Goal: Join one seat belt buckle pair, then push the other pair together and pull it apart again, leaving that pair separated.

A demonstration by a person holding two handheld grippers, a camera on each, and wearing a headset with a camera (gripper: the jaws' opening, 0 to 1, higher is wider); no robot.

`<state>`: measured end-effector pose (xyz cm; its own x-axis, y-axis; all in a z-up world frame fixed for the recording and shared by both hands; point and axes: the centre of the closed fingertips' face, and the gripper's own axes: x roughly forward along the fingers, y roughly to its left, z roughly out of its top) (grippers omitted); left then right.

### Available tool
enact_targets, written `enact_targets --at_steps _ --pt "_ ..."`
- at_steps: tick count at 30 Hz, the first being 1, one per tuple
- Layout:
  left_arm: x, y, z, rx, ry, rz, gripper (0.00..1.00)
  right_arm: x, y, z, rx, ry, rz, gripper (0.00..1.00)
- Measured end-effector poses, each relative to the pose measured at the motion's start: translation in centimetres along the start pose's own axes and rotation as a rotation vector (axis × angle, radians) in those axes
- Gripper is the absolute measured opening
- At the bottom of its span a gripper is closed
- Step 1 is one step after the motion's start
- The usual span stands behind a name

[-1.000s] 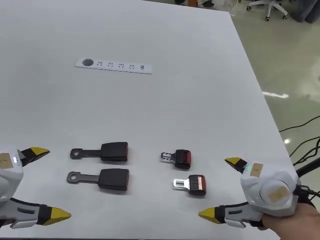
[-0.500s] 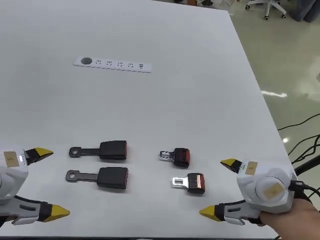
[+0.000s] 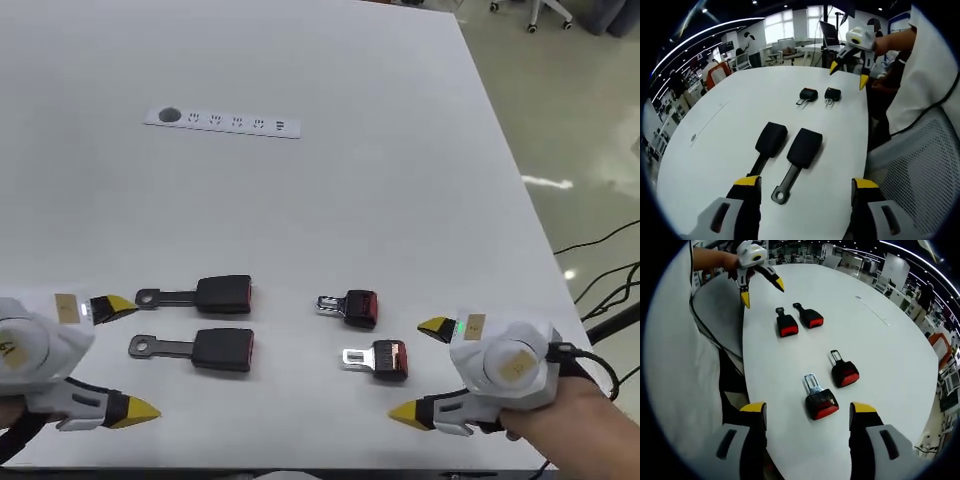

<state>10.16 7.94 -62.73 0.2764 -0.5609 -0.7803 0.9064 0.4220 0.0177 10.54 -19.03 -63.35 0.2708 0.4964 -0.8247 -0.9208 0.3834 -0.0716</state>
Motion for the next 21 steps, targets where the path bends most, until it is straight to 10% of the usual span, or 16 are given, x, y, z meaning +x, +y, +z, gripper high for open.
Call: enact_targets --at_steps 21 --pt "4.8 0.6 0.6 0.1 0.069 -0.11 0.67 2.8 -1.2 -0.9 -0.053 0.073 0.085 0.53"
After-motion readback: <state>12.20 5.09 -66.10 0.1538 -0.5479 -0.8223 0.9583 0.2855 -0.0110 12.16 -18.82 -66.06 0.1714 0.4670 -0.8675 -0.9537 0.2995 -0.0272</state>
